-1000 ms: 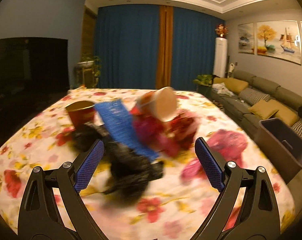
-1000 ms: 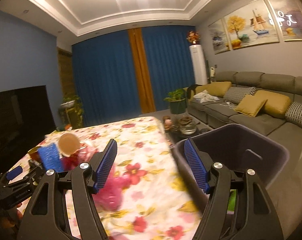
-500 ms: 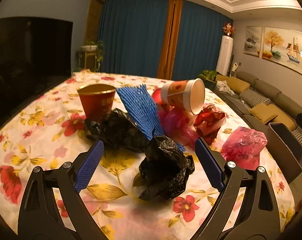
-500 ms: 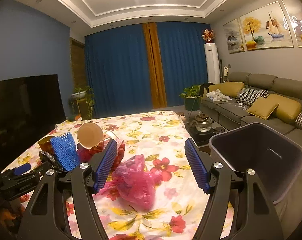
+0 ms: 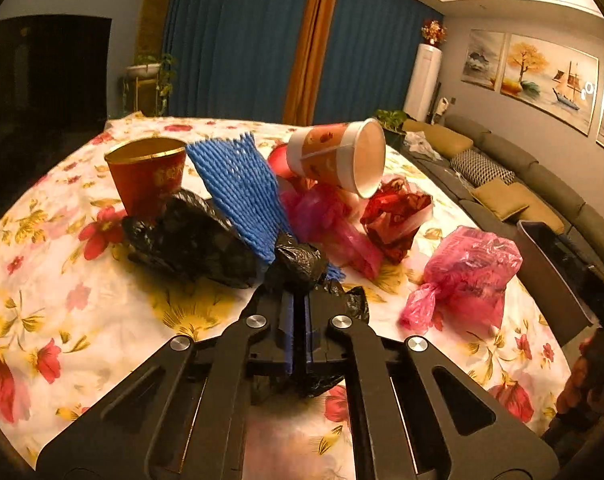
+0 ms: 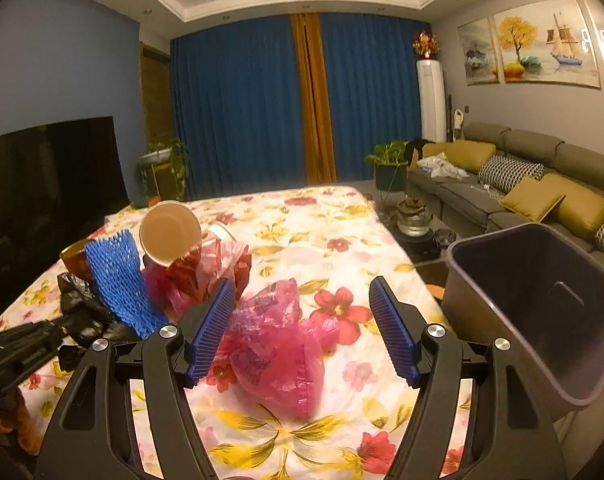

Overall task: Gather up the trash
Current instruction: 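Grasp the black plastic bag with the left tool while the right tool grasps the pink bag, then carry the black and pink bags in both tools over the grey bin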

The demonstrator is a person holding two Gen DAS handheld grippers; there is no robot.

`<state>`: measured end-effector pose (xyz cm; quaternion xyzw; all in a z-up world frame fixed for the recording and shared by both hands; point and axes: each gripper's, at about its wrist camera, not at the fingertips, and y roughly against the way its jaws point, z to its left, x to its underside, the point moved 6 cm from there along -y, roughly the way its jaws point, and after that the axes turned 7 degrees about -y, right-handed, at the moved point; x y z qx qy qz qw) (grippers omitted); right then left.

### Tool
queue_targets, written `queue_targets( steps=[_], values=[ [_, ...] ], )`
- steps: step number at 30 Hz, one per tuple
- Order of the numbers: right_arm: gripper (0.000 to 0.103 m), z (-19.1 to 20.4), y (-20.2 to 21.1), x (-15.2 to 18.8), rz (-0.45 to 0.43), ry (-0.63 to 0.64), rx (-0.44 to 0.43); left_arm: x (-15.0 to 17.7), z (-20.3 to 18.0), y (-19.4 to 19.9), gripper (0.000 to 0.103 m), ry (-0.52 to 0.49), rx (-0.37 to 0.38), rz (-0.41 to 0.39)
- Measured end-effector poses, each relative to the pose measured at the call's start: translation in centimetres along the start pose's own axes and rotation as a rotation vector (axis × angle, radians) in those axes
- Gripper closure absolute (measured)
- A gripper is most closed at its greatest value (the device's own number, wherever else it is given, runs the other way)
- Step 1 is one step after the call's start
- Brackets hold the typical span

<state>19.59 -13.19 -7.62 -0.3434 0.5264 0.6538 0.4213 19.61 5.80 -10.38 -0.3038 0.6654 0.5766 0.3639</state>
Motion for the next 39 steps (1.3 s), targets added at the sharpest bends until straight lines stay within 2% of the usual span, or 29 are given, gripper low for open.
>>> queue_targets(
  steps=[9, 12, 20, 23, 26, 28, 31, 39],
  values=[
    [0.034, 1.0, -2.1, 0.7, 0.069, 0.024, -0.015, -3.5, -0.4, 4.4, 0.101, 0.016, -0.007, -0.159],
    [0.034, 1.3, -2.8, 1.0, 0.088, 0.034, -0.015, -4.0, -0.6, 4.8, 0.101, 0.008, -0.013, -0.177],
    [0.034, 1.5, -4.6, 1.5, 0.151, 0.031, -0.014, -4.0, -0.7, 4.3, 0.101, 0.005, -0.004, -0.165],
    [0.042, 1.2, -5.2, 1.7, 0.185, 0.020, -0.020, -4.1, -0.8, 4.2, 0.101, 0.004, 0.000, -0.160],
    [0.056, 1.4, -5.7, 1.8, 0.204, 0.025, -0.030, -4.1, -0.8, 4.1, 0.101, 0.005, 0.003, -0.160],
    [0.074, 1.6, -5.7, 1.9, 0.208, 0.032, -0.041, -4.1, -1.0, 4.0, 0.101, 0.004, 0.006, -0.156],
    [0.090, 1.8, -5.4, 2.1, 0.207, 0.043, -0.063, -4.0, -1.1, 4.0, 0.101, 0.002, 0.007, -0.152],
    [0.093, 1.4, -2.0, -0.5, 0.107, 0.025, -0.096, -4.4, -1.4, 4.3, 0.101, 0.002, 0.009, -0.165]
  ],
)
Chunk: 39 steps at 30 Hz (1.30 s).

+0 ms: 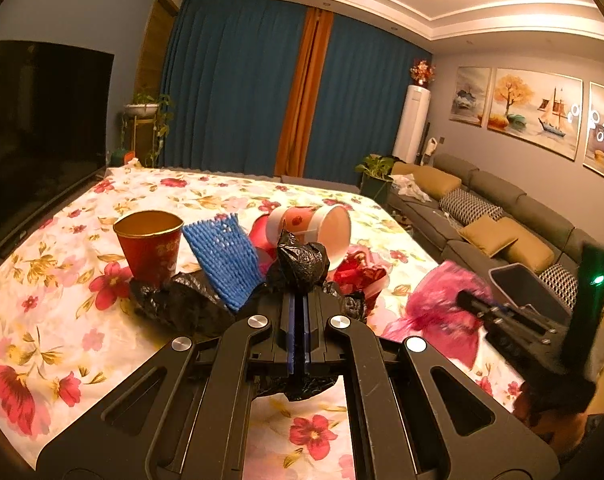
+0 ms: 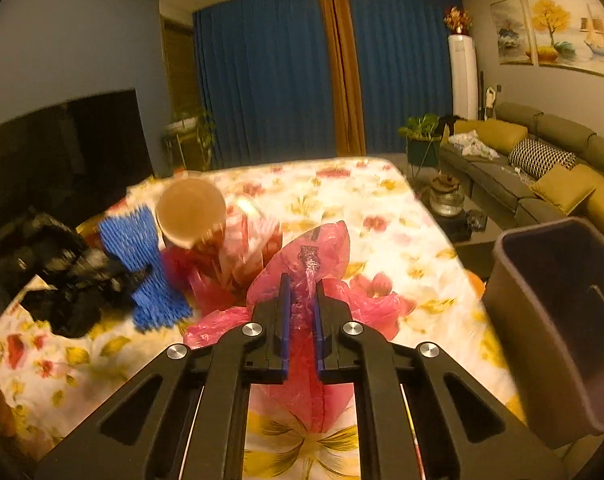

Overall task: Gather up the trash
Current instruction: 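Carry the black and pink bags in both tools over the grey bin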

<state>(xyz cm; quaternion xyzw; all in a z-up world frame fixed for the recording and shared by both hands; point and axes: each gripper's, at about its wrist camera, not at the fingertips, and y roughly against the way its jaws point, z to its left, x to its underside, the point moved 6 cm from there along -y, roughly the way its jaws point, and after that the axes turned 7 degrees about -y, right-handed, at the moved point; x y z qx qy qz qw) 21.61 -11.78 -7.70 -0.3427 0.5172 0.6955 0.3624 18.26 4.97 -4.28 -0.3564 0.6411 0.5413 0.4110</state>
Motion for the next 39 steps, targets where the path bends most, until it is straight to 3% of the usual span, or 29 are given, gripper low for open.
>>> queue_targets(
  steps=[6, 17, 39],
  values=[
    [0.093, -1.0, 3.5, -2.2, -0.080, -0.018, -0.014, -0.7, -1.4, 0.5, 0.101, -0.016, 0.024, -0.020],
    [0.093, -4.6, 8.3, -3.9, -0.181, -0.042, 0.037, -1.9, -6.3, 0.4, 0.101, -0.080, 0.091, -0.036],
    [0.093, -18.5, 15.9, -6.1, -0.356, -0.131, 0.323, -5.1, -27.0, -2.0, 0.101, -0.238, 0.385, -0.120]
  ],
)
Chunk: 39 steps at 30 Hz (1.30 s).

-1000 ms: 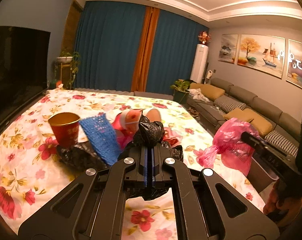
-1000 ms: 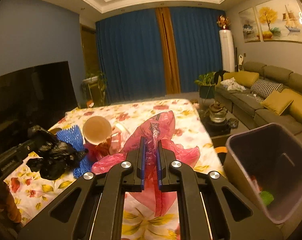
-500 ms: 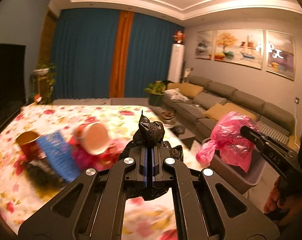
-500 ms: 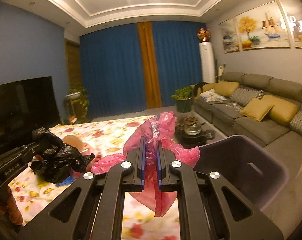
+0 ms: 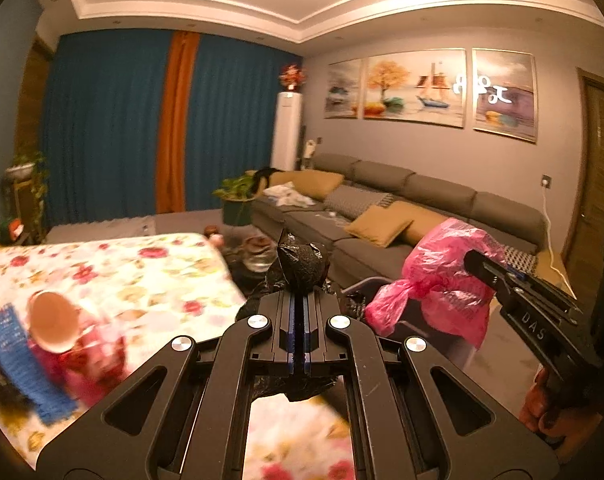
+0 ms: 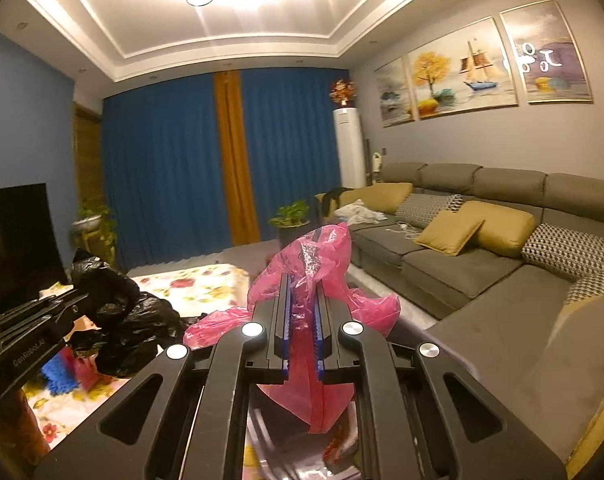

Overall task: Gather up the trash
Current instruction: 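Carry the black and pink bags in both tools over the grey bin, then open both tools over the grey bin to drop the bags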

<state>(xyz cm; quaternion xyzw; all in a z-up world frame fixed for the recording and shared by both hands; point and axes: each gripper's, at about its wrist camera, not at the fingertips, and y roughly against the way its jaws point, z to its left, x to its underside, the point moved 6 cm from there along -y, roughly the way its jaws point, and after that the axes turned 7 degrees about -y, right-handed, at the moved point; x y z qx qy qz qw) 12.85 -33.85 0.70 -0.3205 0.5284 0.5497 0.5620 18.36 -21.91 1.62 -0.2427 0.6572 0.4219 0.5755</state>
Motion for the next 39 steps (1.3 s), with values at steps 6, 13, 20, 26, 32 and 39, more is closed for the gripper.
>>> queue_targets(
  steps=[6, 13, 20, 26, 32, 39],
  values=[
    [0.093, -2.2, 0.2, -0.2, -0.016, -0.021, 0.036, -0.1, -2.8, -2.7, 0.101, -0.025, 0.042, 0.006],
    [0.093, -3.0, -0.3, -0.2, -0.031, -0.037, 0.060, 0.2, -4.3, -4.7, 0.101, -0.028, 0.063, 0.025],
    [0.093, -2.4, -0.7, 0.0, -0.031, -0.038, 0.072, 0.4, -4.7, -6.3, 0.101, -0.022, 0.083, 0.034],
    [0.093, -2.4, -1.1, 0.2, -0.028, -0.043, 0.075, 0.6, -5.1, -7.4, 0.101, -0.027, 0.102, 0.039],
    [0.093, -2.5, -1.4, 0.1, -0.026, -0.039, 0.080, 0.9, -5.4, -8.5, 0.101, -0.027, 0.122, 0.053],
    [0.079, -2.3, -1.7, 0.2, -0.023, -0.043, 0.071, 1.7, -5.8, -9.8, 0.101, -0.021, 0.181, 0.087]
  ],
)
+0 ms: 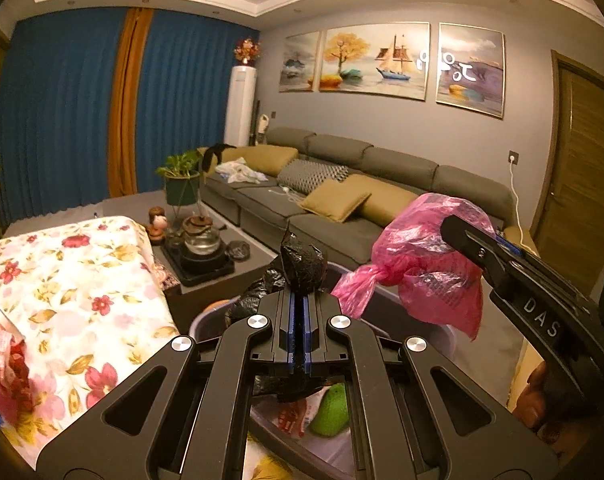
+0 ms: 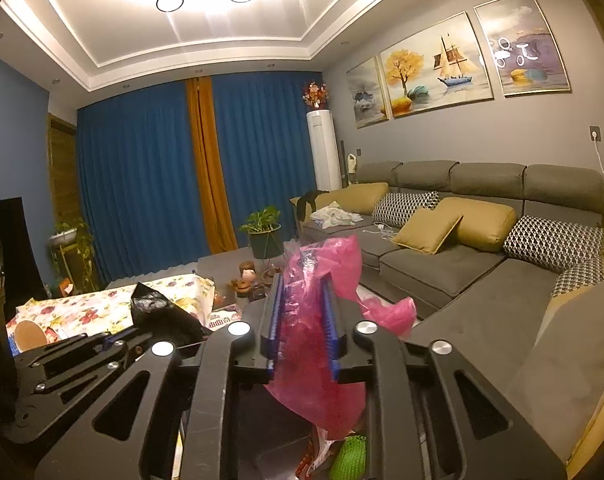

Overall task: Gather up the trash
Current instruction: 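Open both tools over the grey bin to drop the bags, then move both open tools back over the remaining trash on the table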

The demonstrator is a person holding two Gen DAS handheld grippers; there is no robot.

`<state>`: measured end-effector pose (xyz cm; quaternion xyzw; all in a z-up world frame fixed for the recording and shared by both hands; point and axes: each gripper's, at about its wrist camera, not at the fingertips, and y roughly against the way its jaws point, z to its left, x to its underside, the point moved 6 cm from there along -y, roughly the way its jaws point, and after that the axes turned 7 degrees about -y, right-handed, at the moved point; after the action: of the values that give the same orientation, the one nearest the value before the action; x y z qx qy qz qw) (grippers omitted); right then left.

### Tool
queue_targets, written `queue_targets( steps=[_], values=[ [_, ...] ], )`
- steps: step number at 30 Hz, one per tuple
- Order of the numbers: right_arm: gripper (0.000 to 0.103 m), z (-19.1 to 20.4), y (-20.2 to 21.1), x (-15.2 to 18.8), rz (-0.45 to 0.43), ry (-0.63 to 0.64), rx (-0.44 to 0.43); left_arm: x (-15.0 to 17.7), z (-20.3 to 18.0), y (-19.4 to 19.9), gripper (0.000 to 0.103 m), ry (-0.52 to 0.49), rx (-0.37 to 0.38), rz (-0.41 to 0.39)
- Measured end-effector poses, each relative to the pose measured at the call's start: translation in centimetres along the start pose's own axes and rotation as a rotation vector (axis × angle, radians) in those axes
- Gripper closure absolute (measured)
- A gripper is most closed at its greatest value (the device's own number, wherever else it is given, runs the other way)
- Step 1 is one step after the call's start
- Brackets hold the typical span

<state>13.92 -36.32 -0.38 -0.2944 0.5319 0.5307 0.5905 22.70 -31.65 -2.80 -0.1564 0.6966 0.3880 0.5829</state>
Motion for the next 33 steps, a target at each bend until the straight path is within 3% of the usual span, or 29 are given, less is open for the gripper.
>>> queue_targets(
  steps=[3, 5, 6, 8, 11, 14, 19, 33],
  values=[
    [0.075, -0.3, -0.2, 0.0, 0.007, -0.010, 0.002, 0.4, 0.1, -0.6, 0.098, 0.003, 0.013, 0.020],
    [0.067, -0.3, -0.2, 0.1, 0.009, -0.017, 0.003, 0.7, 0.3, -1.0, 0.089, 0.006, 0.015, 0.036],
    [0.060, -0.3, -0.1, 0.1, 0.005, -0.019, 0.003, 0.8, 0.4, -1.1, 0.079, 0.008, 0.015, 0.038],
    [0.058, -0.3, 0.0, 0.0, 0.000, -0.018, 0.005, 1.0, 0.5, -1.0, 0.056, 0.010, 0.010, 0.033],
    [0.057, -0.3, 0.0, 0.0, 0.000, -0.022, 0.009, 1.1, 1.0, -0.6, 0.038, 0.024, -0.003, 0.020],
    [0.053, -0.4, 0.3, -0.1, -0.007, -0.026, 0.015, 1.1, 1.8, -0.1, 0.028, 0.042, -0.036, 0.009],
    [0.047, -0.2, 0.7, -0.1, -0.016, -0.028, 0.022, 1.3, 3.0, 1.2, 0.022, 0.060, -0.091, -0.002],
    [0.040, 0.9, 1.3, 0.0, -0.028, -0.028, 0.004, 2.5, 6.7, 6.1, 0.020, 0.106, -0.248, -0.003]
  ],
)
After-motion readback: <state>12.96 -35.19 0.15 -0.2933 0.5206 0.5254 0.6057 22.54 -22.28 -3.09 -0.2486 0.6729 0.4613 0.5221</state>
